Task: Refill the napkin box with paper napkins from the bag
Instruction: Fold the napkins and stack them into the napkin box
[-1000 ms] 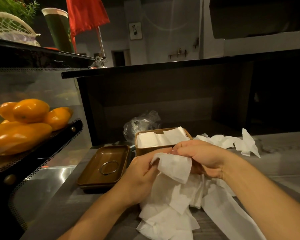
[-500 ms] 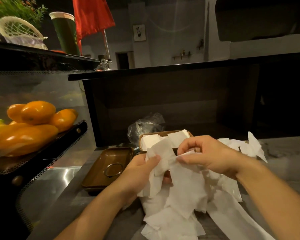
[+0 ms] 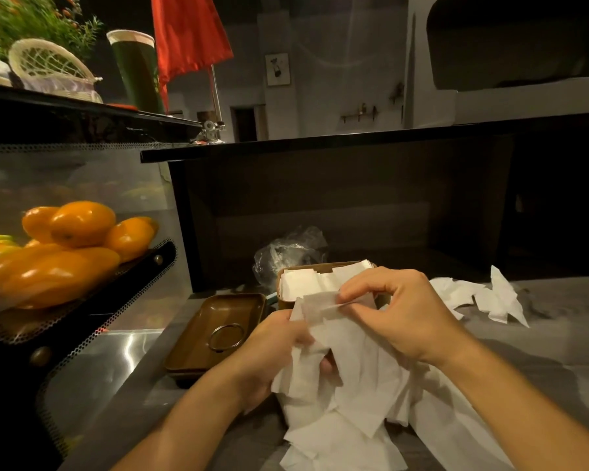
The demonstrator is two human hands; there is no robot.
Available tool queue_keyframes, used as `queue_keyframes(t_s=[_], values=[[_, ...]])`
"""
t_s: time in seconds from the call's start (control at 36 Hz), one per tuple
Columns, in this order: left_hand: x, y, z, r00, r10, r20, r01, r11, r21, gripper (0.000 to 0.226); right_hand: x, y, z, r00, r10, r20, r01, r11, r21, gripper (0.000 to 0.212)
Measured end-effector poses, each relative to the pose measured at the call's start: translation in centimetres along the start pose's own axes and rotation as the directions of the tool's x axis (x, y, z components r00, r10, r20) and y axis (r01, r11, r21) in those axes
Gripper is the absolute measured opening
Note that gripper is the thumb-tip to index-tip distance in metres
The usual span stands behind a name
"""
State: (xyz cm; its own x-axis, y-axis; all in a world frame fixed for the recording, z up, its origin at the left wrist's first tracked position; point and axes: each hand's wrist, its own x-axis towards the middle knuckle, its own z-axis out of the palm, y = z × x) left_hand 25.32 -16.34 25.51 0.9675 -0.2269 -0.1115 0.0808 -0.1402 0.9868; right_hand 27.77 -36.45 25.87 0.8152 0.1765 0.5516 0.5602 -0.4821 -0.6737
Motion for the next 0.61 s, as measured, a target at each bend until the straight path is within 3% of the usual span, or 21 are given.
queue_keyframes(t_s=[0.11, 0.17, 0.33, 0.53, 0.61], values=[[0.17, 0.12, -0.41, 0.995, -0.072, 0.073, 0.093, 0.937, -0.337, 0.036, -0.15, -0.13, -0.19, 1.0, -0.015, 0.013, 0.015, 0.999, 0.029, 0.023], [0.23, 0.39, -0.48, 0.994, -0.07, 0.08, 0.096, 0.914, -0.394, 0.04, -0.14, -0.2, -0.17, 0.999, -0.023, 0.032, 0.022, 0.999, 0.023, 0.023], [0.28, 0.47, -0.54, 0.994, -0.104, 0.021, 0.106, 0.967, -0.231, 0.04, 0.02, -0.32, -0.3, 0.995, -0.03, 0.096, 0.032, 0.999, -0.02, 0.022], [0.05, 0.75, -0.64, 0.995, -0.097, 0.024, 0.1, 0.948, -0.302, 0.032, 0.05, -0.58, -0.37, 0.98, -0.047, 0.196, 0.062, 0.995, -0.073, 0.019], [0.27, 0.59, -0.45, 0.999, -0.043, -0.028, 0.035, 0.97, -0.239, 0.021, 0.09, -0.55, -0.37, 0.971, -0.022, 0.237, 0.044, 0.995, -0.088, 0.021]])
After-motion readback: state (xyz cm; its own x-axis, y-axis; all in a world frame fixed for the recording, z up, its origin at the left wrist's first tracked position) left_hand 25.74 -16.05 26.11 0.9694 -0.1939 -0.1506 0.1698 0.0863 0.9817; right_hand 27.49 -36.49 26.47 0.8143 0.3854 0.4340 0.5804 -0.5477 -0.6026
